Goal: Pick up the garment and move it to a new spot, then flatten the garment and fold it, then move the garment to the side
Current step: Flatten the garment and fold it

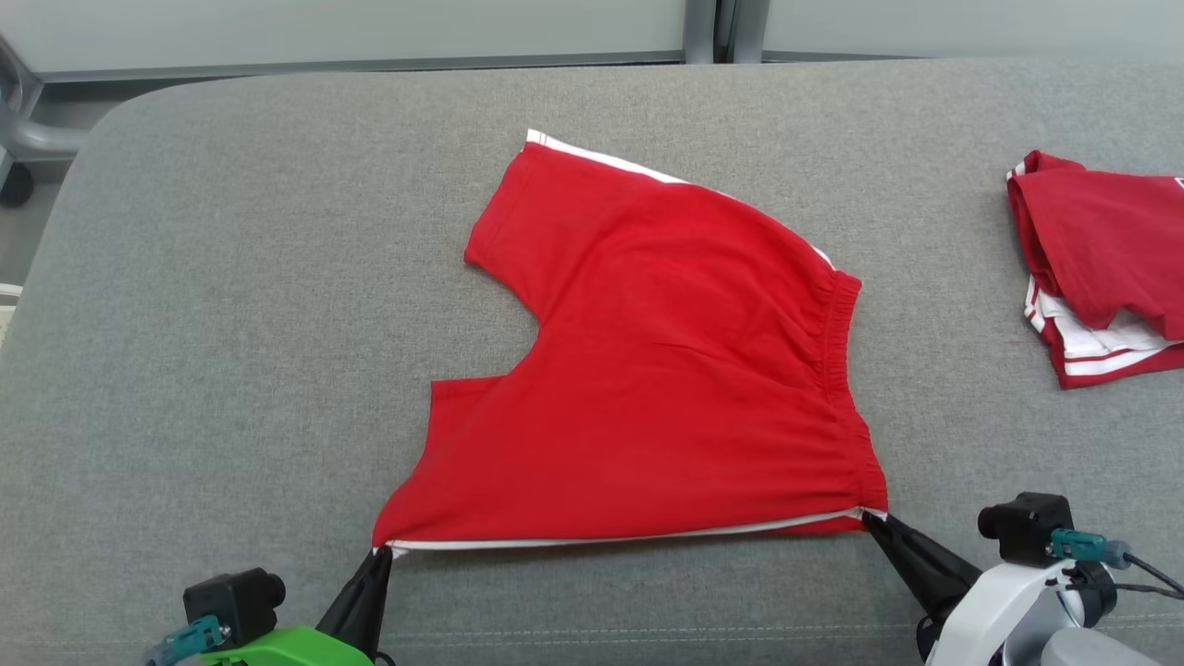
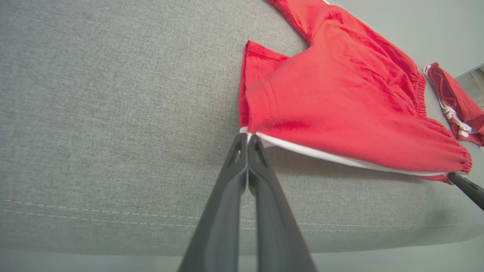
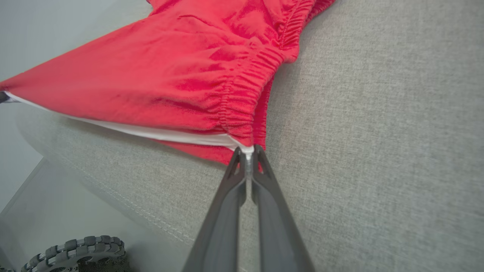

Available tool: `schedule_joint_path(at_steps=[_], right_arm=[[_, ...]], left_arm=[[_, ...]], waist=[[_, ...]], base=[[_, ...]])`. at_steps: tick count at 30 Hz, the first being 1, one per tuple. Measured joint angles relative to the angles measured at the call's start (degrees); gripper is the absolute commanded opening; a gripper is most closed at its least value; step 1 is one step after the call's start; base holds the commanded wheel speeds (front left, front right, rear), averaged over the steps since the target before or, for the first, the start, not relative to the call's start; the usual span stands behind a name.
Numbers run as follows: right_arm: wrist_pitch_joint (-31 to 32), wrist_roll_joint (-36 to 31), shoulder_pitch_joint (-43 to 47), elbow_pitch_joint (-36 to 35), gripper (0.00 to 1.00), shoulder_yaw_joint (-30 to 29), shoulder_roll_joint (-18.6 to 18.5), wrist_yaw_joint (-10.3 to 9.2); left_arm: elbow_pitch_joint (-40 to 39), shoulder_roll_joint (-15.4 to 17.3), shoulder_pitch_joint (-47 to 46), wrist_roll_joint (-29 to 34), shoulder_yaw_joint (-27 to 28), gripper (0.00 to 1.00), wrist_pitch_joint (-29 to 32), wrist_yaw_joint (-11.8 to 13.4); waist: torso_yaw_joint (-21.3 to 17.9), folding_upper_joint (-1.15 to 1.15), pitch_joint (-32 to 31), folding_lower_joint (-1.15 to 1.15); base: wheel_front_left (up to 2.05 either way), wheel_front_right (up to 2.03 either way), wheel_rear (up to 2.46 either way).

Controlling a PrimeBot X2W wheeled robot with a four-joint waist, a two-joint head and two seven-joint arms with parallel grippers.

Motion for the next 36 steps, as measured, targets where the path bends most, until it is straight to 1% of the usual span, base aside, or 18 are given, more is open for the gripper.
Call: schedule_joint_path(at_steps=[5,11,15,18,20,23,26,31,36], right_arm=[[0.00,-0.68,1.46,0.18,0.00,-0.57,0.85,0.00],[0.00,-0.79,1.44,0.12,0.00,-0.64,1.13,0.00],[0.00,-0.01,0.35,-0.49,0.00,-0.60,1.53,0.00],[0.00,1.71,-1.40,-2.00,0.00,-1.62,2.05,0.00],[0.00,4.08,-2.58,-3.04,0.00,-2.99,2.77,-0.01],[0.03,6.32,-5.31,-3.26,0.00,-4.10,4.03,-0.01],[0.37,8.27,-9.74,-3.08,0.00,-4.92,6.19,-0.03],[0.43,11.85,-16.80,-1.83,0.00,-6.12,10.23,-0.05],[0.41,14.52,-22.70,1.92,0.00,-6.11,13.66,-0.05]], left_arm=[[-0.91,0.43,0.58,-0.45,0.29,0.00,1.22,0.71],[-1.80,0.88,-0.27,-0.69,0.89,0.00,1.10,0.70],[-2.26,1.68,-5.11,0.08,1.33,0.00,0.60,0.15],[-2.22,2.52,-10.54,0.90,1.29,0.00,1.00,-0.76],[-1.53,2.92,-15.16,1.33,1.11,0.00,1.54,-1.49],[1.04,3.77,-22.65,1.81,0.68,0.00,3.39,-2.79],[5.06,3.94,-31.06,1.87,-0.02,0.00,5.41,-4.38],[13.97,3.81,-43.91,1.65,-1.41,0.00,7.75,-6.60],[24.39,3.16,-54.19,-0.02,-2.77,0.00,8.03,-8.15]], waist=[[-0.21,0.00,-0.67,0.00],[-0.30,0.00,0.12,0.00],[-0.53,0.00,1.58,0.00],[-0.87,0.00,3.00,0.00],[-1.20,0.00,4.08,0.00],[-2.01,0.00,5.75,0.00],[-3.12,0.00,7.54,0.01],[-5.38,0.00,10.53,0.00],[-7.70,0.00,13.47,0.01]], base=[[0.00,0.00,0.00],[0.00,0.00,0.00],[0.00,0.00,0.00],[0.00,0.00,0.00],[0.00,0.00,0.00],[0.00,0.00,0.00],[0.00,0.00,0.00],[0.00,0.00,0.00],[0.00,0.00,0.00]])
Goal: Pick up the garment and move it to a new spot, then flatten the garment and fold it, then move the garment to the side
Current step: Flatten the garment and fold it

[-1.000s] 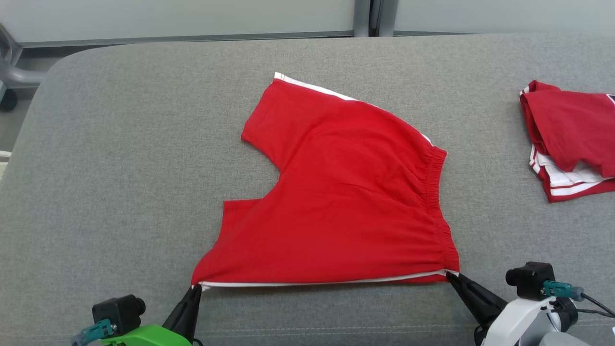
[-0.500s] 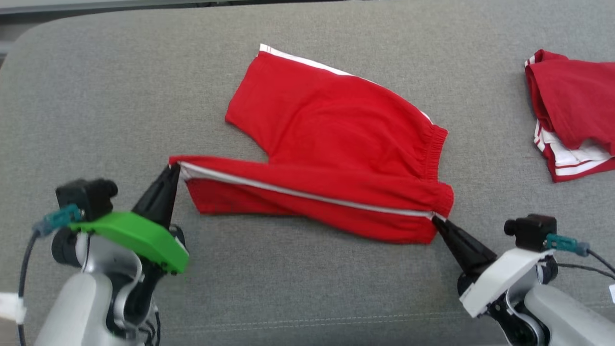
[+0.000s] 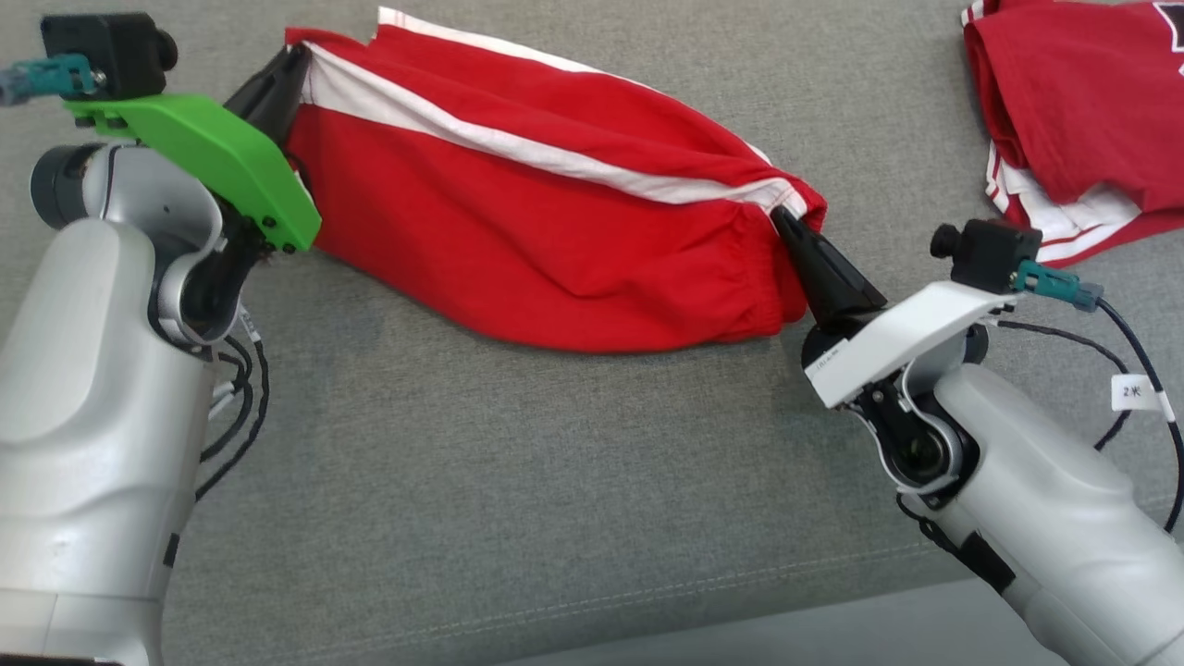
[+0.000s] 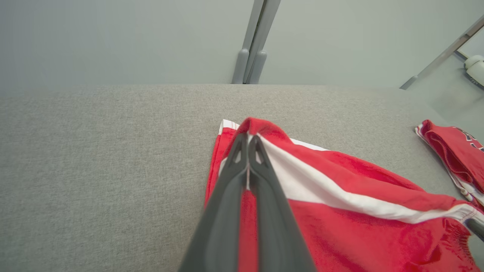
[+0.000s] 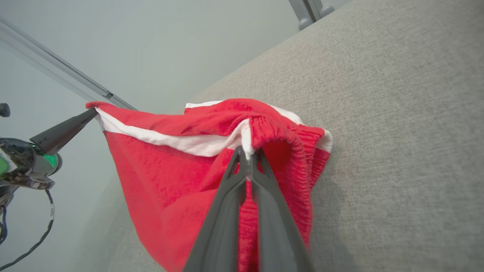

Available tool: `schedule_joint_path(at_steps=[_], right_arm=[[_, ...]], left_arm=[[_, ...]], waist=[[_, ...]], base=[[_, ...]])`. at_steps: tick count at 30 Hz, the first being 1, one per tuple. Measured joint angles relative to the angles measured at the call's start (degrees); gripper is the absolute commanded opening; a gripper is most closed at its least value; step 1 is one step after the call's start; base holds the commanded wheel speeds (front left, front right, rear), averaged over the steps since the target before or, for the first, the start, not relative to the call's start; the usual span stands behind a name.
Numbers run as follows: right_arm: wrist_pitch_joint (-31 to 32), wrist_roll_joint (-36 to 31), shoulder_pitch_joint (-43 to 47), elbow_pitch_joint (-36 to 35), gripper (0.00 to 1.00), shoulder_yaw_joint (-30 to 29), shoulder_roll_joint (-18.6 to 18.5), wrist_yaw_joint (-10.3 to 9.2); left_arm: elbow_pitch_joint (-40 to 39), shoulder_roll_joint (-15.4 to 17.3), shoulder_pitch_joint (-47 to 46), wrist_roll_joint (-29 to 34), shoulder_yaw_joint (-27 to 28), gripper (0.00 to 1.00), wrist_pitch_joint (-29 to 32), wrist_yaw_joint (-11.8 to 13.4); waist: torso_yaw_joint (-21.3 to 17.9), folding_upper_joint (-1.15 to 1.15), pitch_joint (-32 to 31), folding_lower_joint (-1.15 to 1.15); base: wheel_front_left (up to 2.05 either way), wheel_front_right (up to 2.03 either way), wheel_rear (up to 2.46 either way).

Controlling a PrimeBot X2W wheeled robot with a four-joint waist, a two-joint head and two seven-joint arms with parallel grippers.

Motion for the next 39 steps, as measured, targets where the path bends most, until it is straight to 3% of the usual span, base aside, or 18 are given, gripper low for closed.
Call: schedule_joint_path(at_steps=[6,18,19,20,21,26,32,36,39], right_arm=[[-0.27,1.85,-5.47,4.04,0.00,0.40,3.98,0.00],[-0.40,3.19,-9.09,6.14,0.00,0.90,7.04,0.00],[-0.40,3.26,-9.27,6.13,0.40,1.31,7.01,0.00],[-0.40,3.48,-9.31,5.84,0.95,1.81,6.97,0.00],[-0.40,3.59,-9.30,5.63,1.00,1.81,7.04,0.00],[-0.40,2.31,-8.94,3.61,1.00,0.43,6.10,0.00],[-0.41,-5.10,-3.65,-0.79,1.00,-7.72,5.64,0.00],[-0.41,-11.12,1.53,-4.05,1.00,-12.78,6.02,0.00],[-0.40,-16.57,4.83,-5.99,1.00,-16.68,6.39,-0.01]], left_arm=[[10.49,0.29,-8.70,-1.38,-2.53,0.00,-2.29,-0.49],[19.83,2.36,-17.52,-7.92,-12.50,0.00,-11.61,-0.56],[20.47,2.42,-17.93,-8.59,-12.87,0.00,-12.17,-0.56],[21.07,2.52,-18.25,-9.15,-13.43,0.49,-12.87,-0.56],[21.76,2.42,-18.44,-9.88,-13.57,1.00,-13.93,-0.56],[25.25,2.58,-19.06,-11.09,-15.29,1.00,-17.25,-0.56],[27.62,3.21,-19.84,-7.66,-16.36,1.00,-27.48,0.55],[23.85,3.86,-17.90,-4.97,-15.57,1.00,-30.34,3.13],[15.14,5.64,-13.13,-2.00,-11.45,1.00,-30.40,6.65]], waist=[[-2.93,0.00,3.00,0.00],[-6.86,0.00,6.94,0.00],[-6.99,0.00,7.04,0.00],[-7.09,0.00,7.10,0.00],[-7.14,0.00,7.11,0.00],[-6.86,0.00,6.83,0.00],[-5.53,0.00,5.82,0.00],[-4.35,0.00,4.64,0.00],[-3.40,0.00,3.64,0.00]], base=[[0.00,0.00,0.00],[0.00,0.00,0.00],[0.00,0.00,0.00],[0.00,0.00,0.00],[0.00,0.00,0.00],[0.00,0.00,0.00],[0.00,0.00,0.00],[0.00,0.00,0.00],[0.00,0.00,0.00]])
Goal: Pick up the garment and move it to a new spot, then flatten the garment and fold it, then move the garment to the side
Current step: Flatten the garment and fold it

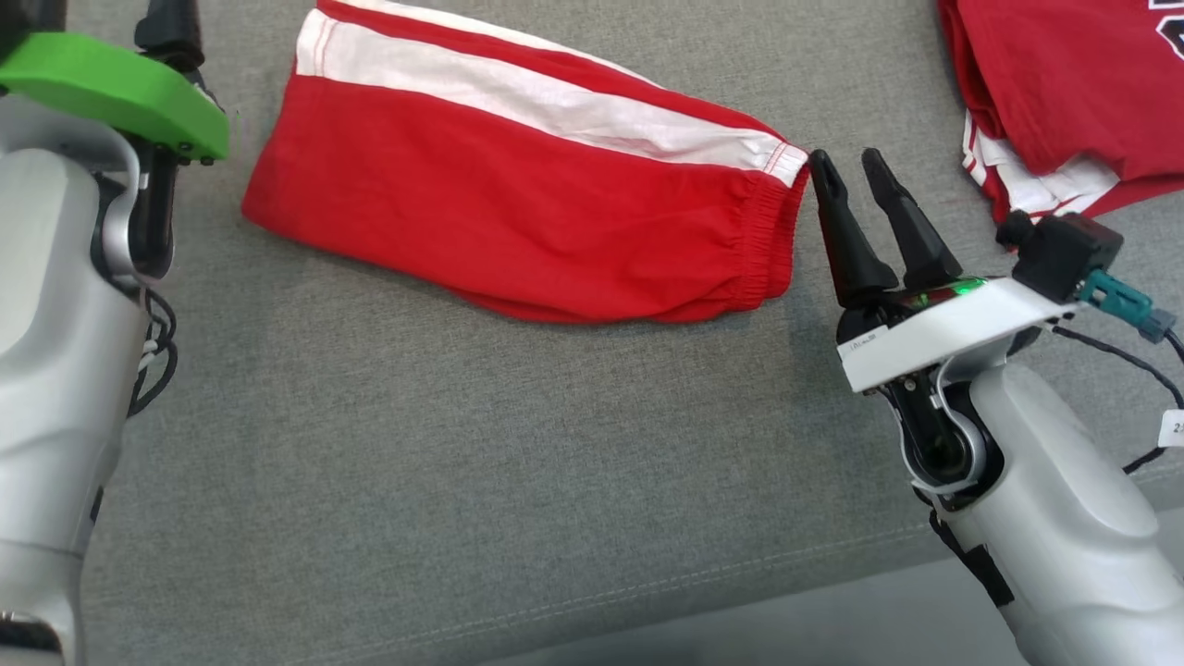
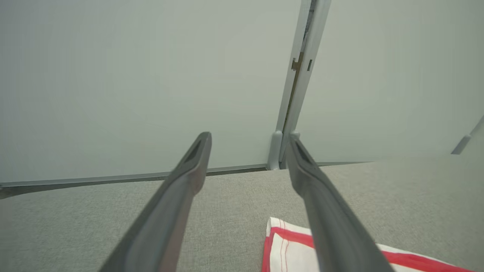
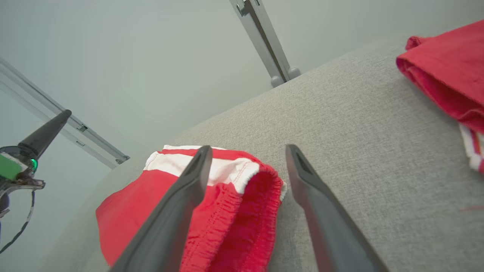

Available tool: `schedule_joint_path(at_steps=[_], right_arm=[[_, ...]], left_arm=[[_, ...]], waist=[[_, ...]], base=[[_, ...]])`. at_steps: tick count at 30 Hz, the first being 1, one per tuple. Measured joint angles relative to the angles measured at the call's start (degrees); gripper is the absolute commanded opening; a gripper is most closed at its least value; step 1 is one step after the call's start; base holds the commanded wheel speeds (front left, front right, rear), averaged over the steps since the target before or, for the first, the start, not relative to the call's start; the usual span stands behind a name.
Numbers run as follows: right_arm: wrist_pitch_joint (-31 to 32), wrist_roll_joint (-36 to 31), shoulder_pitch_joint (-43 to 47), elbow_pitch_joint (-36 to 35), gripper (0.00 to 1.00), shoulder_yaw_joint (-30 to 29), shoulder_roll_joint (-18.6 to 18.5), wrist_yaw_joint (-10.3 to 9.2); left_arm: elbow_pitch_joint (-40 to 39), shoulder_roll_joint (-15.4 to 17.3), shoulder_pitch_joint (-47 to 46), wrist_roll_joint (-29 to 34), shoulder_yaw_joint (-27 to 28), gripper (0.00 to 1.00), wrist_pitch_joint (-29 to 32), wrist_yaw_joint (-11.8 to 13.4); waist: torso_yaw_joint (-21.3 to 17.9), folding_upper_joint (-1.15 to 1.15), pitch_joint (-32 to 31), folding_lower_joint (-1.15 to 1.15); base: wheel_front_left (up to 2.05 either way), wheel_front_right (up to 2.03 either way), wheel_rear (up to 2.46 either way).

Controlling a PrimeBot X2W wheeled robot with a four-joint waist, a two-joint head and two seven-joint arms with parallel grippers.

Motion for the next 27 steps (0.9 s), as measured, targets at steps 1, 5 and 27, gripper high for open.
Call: schedule_joint_path(at_steps=[1,5,27], right_arm=[[-0.01,-1.58,1.01,-0.73,1.00,-0.97,0.40,0.01],[-0.01,-8.25,4.53,-3.04,1.00,-4.80,1.60,0.00],[-0.01,-35.59,23.95,-13.21,1.00,-16.58,5.89,0.01]], left_arm=[[-3.71,0.66,2.10,1.35,1.75,1.00,-0.08,1.34],[-18.29,1.98,14.71,6.82,7.79,1.00,-0.15,6.61],[-44.24,-4.71,58.27,21.83,16.70,1.00,-0.18,13.28]], waist=[[0.26,0.00,-0.37,0.00],[1.21,0.00,-1.92,0.00],[5.79,0.00,-13.47,0.00]], base=[[0.00,0.00,0.00],[0.00,0.00,0.00],[0.00,0.00,0.00]])
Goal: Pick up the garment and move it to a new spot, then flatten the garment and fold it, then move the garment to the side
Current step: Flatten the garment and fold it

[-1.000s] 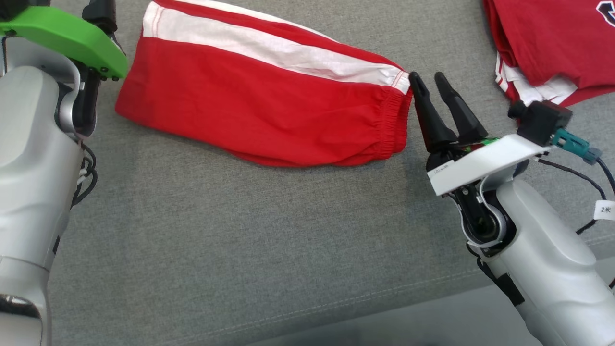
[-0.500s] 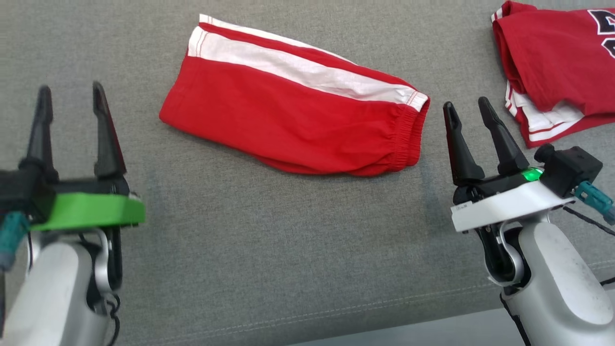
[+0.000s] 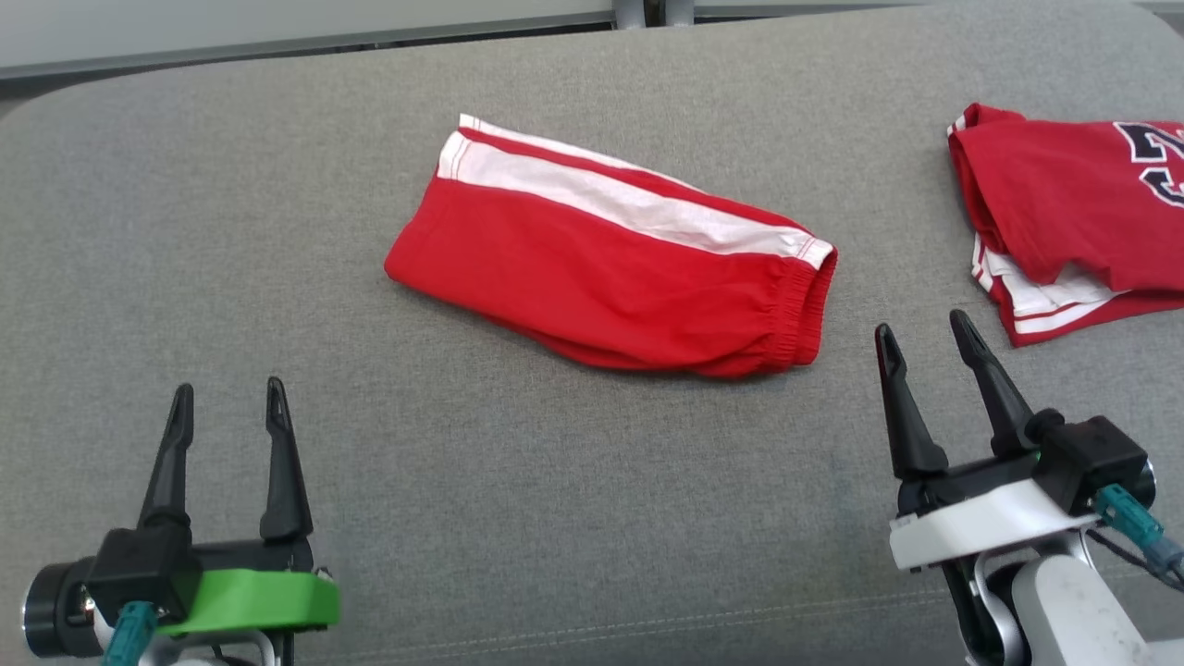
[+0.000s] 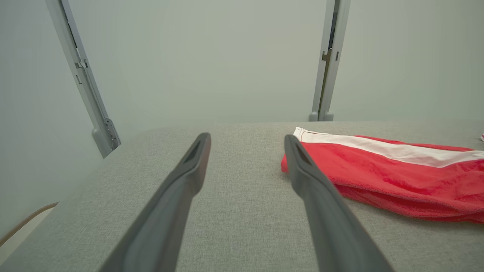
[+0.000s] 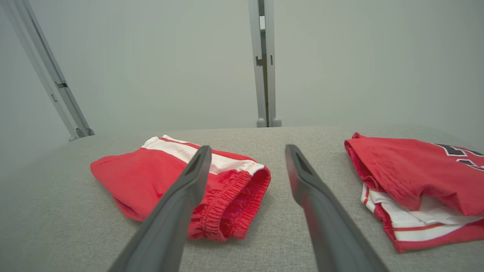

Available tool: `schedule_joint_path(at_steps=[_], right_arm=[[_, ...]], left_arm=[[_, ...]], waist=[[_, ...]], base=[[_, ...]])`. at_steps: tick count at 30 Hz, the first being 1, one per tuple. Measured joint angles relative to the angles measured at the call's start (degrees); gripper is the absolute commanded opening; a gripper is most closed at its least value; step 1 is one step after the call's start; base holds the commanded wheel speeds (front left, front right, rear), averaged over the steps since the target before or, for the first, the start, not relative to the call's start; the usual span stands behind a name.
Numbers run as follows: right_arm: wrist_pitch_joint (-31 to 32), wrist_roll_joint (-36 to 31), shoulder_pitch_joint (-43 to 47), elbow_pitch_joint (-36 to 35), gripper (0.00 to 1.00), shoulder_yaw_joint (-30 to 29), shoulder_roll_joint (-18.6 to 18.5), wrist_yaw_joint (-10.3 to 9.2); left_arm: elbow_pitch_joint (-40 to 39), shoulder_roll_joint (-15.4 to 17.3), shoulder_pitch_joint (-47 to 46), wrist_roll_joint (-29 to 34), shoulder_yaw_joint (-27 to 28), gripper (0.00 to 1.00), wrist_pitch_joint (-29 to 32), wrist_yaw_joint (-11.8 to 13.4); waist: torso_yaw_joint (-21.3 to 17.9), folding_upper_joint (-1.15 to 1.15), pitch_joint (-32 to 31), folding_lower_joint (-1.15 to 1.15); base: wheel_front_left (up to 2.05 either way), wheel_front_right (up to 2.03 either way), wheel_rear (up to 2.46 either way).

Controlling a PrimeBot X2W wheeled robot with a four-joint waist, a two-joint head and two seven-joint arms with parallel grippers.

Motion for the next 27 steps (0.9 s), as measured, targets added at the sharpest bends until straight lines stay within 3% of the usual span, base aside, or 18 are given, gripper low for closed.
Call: schedule_joint_path(at_steps=[11,18,27], right_arm=[[0.00,-1.68,7.95,0.25,1.00,-0.59,1.53,0.00],[0.00,-2.11,9.67,0.18,1.00,-0.64,2.15,0.00],[0.00,-2.14,10.16,0.05,1.00,-0.56,2.43,0.00]], left_arm=[[4.77,-1.46,4.47,2.01,-0.52,1.00,0.00,-5.04],[6.08,-1.54,5.24,2.18,0.12,1.00,0.00,-6.43],[7.54,-2.01,5.24,2.22,0.36,1.00,0.00,-6.81]], waist=[[1.16,0.00,-8.30,0.00],[0.94,0.00,-11.83,0.00],[0.65,0.00,-12.03,0.00]], base=[[0.00,0.00,0.00],[0.00,0.00,0.00],[0.00,0.00,0.00]])
